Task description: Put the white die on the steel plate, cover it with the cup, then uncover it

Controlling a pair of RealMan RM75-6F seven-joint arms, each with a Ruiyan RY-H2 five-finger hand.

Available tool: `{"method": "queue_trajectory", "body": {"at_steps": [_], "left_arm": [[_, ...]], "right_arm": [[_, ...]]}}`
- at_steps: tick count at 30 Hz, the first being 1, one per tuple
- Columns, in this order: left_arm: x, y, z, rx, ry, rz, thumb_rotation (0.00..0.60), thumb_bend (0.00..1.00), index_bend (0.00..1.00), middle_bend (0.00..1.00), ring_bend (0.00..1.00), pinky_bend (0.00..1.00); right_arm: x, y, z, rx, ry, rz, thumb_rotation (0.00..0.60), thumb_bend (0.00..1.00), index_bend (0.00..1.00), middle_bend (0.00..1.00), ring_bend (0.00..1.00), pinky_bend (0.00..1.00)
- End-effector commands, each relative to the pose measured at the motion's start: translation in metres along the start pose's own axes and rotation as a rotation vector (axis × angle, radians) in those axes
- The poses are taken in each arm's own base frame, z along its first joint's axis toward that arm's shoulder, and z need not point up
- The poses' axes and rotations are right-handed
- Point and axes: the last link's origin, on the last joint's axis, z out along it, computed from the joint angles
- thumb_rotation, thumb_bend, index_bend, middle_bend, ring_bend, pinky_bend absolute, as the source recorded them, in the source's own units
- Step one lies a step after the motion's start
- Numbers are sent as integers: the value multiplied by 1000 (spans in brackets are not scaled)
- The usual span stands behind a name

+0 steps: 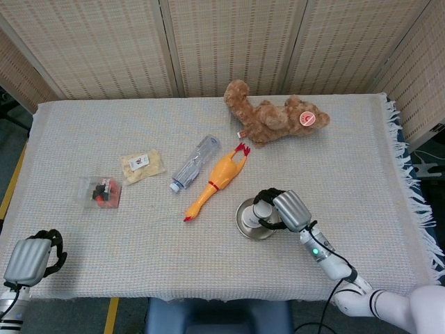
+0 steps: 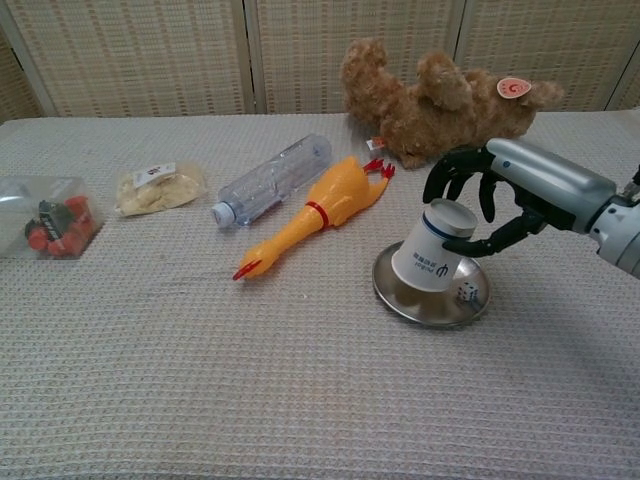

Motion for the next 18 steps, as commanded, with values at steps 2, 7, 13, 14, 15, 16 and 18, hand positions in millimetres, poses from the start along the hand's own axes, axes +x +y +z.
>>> {"method": "queue_trajectory", "body": {"at_steps": [2,7,13,14,15,16,18], "left_arm": [[0,0,0,2,0,-1,600,359,257,386,346,552],[0,0,0,2,-2,-2,600,359,257,386,346,552],[0,1,0,0,-2,0,600,359,257,386,346,552],[0,1,0,0,-3,1,600,359,257,386,346,552],[0,1,0,0,-2,2,600,359,257,386,346,552],[0,1,0,0,-2,1,600,359,257,386,346,552],[0,0,0,2,-4,0,600,359,257,386,346,552]], "right_arm": [[4,-2,-2,5,1,2,600,177,518,438,363,588],[10,-3,-9,-28,-27,-65,600,179,518,438,363,590],[10,1,-12,-82,-58,-101,600,180,517,438,363,590],[10,1,-12,-88,-61,-99,600,180,518,438,363,590],[10,2,-12,-92,-65,-99,600,180,517,438,364,590],[9,2,-11,-96,-67,-98,600,180,517,438,364,590],[8,3,-11,-102,-72,-95,600,180,517,438,363,590]]}}
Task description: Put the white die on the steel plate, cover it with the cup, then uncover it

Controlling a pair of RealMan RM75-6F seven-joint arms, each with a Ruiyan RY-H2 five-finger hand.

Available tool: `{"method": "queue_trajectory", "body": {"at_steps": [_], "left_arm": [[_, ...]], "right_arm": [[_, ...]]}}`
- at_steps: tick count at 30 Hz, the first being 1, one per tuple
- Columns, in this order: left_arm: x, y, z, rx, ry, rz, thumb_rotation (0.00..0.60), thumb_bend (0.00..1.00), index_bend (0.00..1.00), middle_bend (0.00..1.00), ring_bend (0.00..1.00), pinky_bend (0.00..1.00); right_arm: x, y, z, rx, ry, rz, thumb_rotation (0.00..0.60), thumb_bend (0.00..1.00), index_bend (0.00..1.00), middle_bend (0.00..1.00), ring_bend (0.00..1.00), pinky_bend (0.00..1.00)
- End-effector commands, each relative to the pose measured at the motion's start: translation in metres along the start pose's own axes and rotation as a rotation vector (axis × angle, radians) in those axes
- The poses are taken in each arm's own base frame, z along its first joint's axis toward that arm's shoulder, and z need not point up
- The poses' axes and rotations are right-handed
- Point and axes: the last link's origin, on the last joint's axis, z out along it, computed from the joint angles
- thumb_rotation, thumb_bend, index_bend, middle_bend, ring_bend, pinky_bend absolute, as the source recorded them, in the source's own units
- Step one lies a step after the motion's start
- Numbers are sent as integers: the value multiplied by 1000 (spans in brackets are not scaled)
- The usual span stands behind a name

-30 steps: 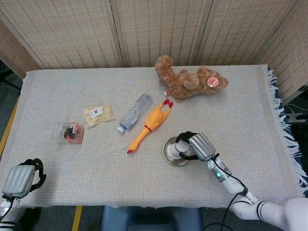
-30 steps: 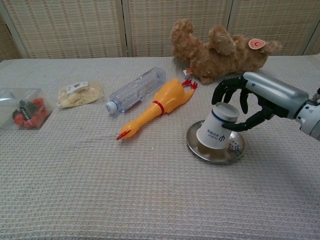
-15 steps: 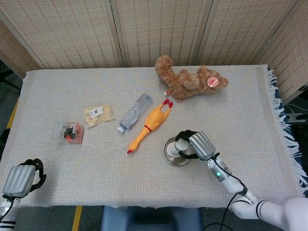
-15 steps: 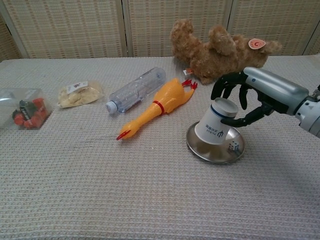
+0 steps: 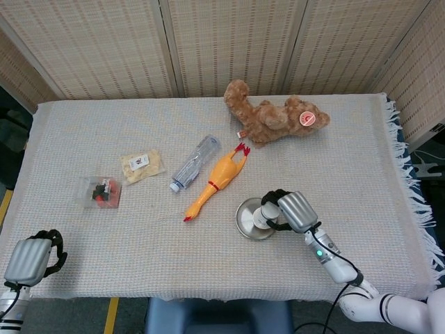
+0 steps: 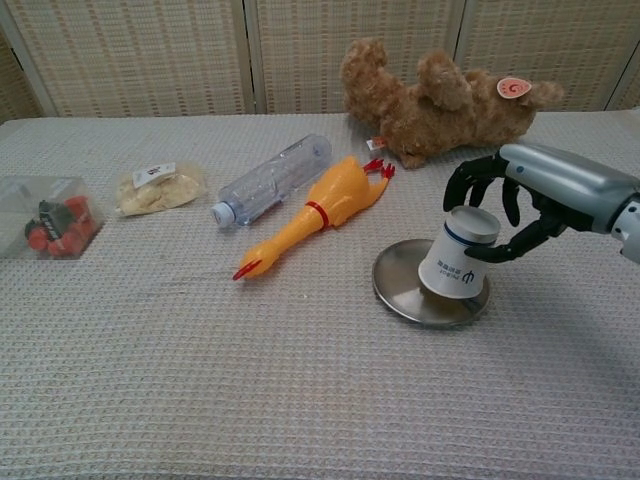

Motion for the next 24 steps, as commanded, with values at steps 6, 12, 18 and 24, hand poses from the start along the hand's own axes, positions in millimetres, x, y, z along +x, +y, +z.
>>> {"method": "queue_trajectory", "body": {"at_steps": [6,12,18,24], "left_arm": [[0,0,0,2,-1,-1,600,359,257,386,346,552],[0,0,0,0,2,-1,600,359,257,386,346,552],[1,0,-1,-1,2,-3,600,359,257,386,346,553],[1,-1,-1,1,0,-6,600,360,257,387,347,553]], "right_arm": [[-3,2,2,-9,-7,6,600,181,517,438,363,591],[-11,-2,4,15,1,28,600,181,518,438,364,590],[-28,-2,9,38,-32,43,600,181,518,438,363,591],[-41,-5,21,66,-15,3,600,181,523,438,363,591]]}}
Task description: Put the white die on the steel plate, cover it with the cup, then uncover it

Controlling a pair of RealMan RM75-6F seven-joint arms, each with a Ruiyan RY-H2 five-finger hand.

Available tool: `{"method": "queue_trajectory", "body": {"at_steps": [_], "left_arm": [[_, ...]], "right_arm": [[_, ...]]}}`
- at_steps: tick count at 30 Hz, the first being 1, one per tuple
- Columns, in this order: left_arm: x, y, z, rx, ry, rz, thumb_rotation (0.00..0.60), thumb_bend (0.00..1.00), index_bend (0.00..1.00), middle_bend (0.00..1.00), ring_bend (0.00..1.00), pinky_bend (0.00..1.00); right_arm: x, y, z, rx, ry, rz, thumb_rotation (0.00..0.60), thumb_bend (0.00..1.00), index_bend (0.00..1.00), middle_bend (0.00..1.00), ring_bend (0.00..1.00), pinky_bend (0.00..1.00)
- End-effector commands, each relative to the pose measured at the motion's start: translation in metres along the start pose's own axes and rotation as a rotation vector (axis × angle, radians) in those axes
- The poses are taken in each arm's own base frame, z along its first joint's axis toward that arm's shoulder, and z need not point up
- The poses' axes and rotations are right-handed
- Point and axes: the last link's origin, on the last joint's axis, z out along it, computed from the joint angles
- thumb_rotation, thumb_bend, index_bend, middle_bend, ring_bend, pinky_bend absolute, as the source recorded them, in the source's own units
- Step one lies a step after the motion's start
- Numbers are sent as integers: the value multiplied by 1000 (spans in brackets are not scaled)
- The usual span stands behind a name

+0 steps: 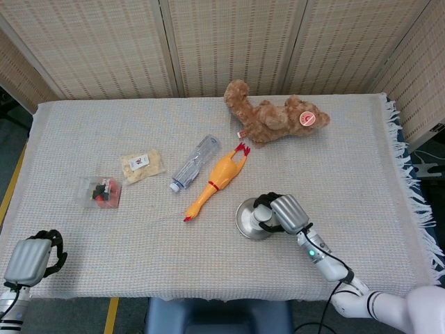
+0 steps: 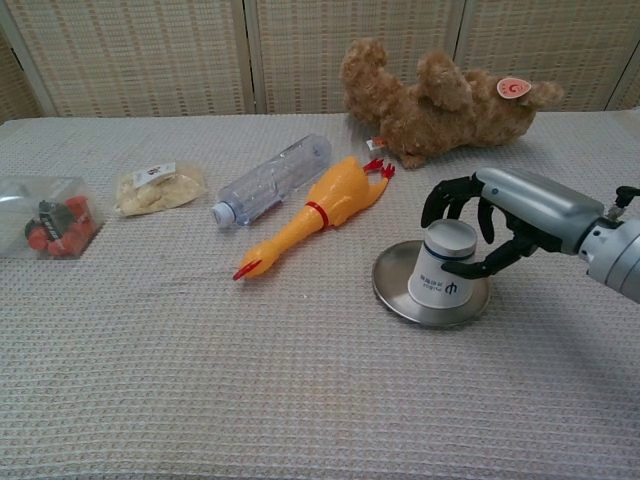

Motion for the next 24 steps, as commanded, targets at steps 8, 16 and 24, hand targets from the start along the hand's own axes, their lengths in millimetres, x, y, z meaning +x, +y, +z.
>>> {"method": "queue_trajectory", "body": {"at_steps": [8,16,24], "left_arm": [[0,1,0,-8,-3,4,600,360,257,387,348,553],[-1,1,0,-7,-9,8,600,361,260,388,349,553],[0,0,0,-2,-4,3,600,360,260,392,361,554]], "right_arm": [[-14,-3,17,52,79,-33,600,181,527,438,363,591],[-16,-13,10,77,-49,222,600,181,527,438,364,591],[-10,-12,10,75,-16,188,600,181,532,438,364,591]]}}
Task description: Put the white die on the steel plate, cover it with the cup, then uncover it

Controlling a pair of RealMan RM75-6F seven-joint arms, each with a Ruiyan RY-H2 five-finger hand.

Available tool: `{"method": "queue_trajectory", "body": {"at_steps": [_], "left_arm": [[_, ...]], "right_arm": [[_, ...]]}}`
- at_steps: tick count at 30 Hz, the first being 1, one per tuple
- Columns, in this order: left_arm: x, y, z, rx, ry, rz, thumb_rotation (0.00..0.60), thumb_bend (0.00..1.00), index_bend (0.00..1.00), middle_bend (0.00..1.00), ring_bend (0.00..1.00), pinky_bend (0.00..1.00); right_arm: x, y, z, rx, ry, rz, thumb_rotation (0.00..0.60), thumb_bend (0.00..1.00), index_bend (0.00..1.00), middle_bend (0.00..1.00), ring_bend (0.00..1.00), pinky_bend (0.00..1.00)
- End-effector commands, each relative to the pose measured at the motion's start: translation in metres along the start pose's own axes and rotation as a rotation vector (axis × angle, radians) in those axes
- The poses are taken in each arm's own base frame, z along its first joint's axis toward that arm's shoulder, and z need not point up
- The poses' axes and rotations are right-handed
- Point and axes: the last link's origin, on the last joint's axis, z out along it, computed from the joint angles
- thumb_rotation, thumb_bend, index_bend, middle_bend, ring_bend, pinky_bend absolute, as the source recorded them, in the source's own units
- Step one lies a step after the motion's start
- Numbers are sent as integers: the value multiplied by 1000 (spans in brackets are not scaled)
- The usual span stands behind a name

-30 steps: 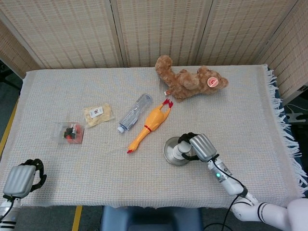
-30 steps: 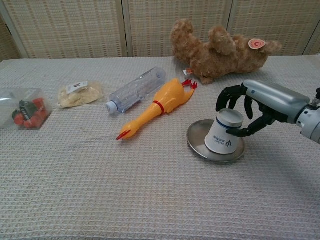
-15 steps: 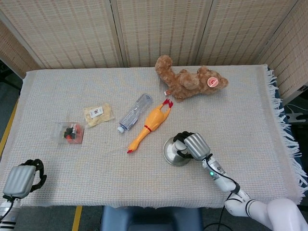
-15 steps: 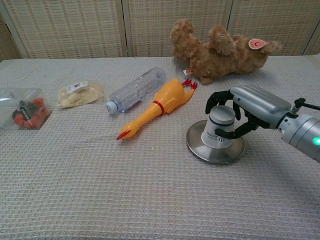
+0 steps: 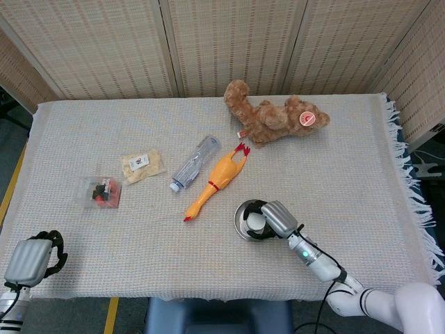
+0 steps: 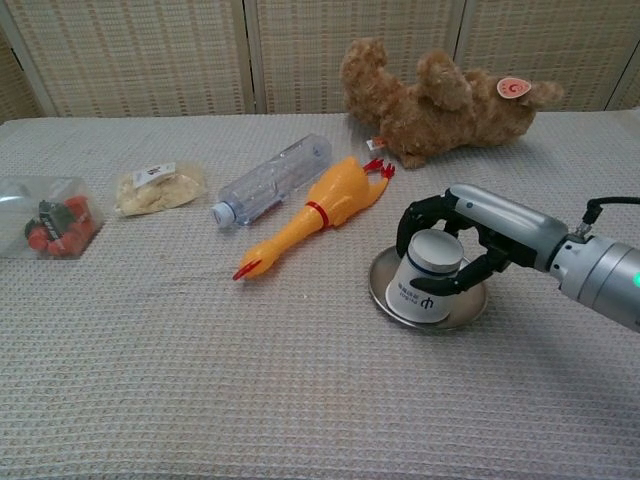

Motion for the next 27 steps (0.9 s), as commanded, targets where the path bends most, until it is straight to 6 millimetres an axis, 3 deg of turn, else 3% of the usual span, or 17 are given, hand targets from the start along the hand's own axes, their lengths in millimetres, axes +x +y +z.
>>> {"method": "queue_trajectory", "body": {"at_steps": [1,10,21,27], "left_arm": [[0,0,0,2,1,-1,600,360,260,392,361,554],[-1,0,1,1,-4,0,600,358,260,392,361,555],[-1,0,1,2,-11,3,600,358,261,392,362,555],[-1,2,0,-8,-13,4,600,359,260,392,361,555]], "right_arm": [[3,3,1,-4,37,-68,600,180,533,438,364,591],[12,21,7,-43,131,-198,600,181,535,438,364,591],[3,7,-3,-45,-42,150,600,181,535,438,364,591],[8,12,0,-43,13,44,600,180,535,438,364,591]]}}
